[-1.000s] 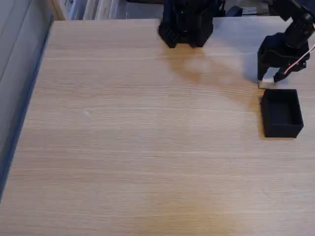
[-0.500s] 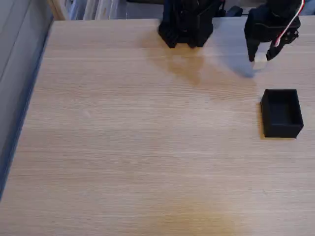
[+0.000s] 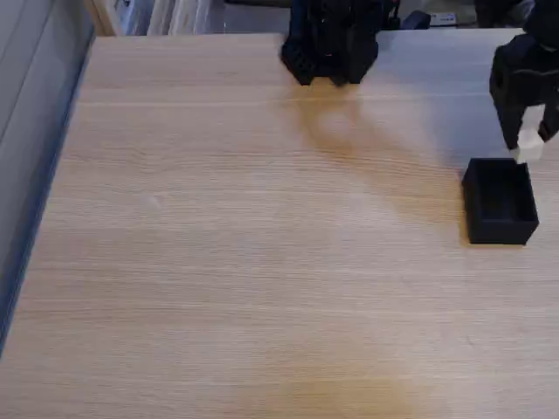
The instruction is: Pick a white block and place it in the black box.
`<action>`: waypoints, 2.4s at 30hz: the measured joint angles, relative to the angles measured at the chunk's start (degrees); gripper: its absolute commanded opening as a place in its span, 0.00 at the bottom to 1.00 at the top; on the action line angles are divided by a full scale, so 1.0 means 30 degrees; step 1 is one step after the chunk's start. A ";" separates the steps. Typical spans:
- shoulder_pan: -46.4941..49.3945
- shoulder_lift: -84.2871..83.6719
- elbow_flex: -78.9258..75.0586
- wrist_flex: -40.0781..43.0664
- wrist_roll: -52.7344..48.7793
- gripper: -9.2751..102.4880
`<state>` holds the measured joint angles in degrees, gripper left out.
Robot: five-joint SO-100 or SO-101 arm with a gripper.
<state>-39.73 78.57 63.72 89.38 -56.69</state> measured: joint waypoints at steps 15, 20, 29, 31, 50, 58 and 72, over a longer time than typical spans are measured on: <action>0.2021 -0.2314 -0.1172 0.0029 -0.0615 0.29; 0.2051 -0.2021 -0.0498 -0.0059 -0.0498 0.23; 0.3105 0.4395 0.5977 -0.2490 -0.1904 0.08; 0.3721 0.6768 0.8701 -0.3750 -0.3164 0.08; 1.0137 3.0908 3.5303 -0.9932 -1.3594 0.08; 1.1689 3.5010 3.7764 -0.8437 -1.4238 0.08; 1.2100 3.7324 3.7822 -0.4131 -1.1338 0.08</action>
<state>-3.43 190.55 177.19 76.99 -90.70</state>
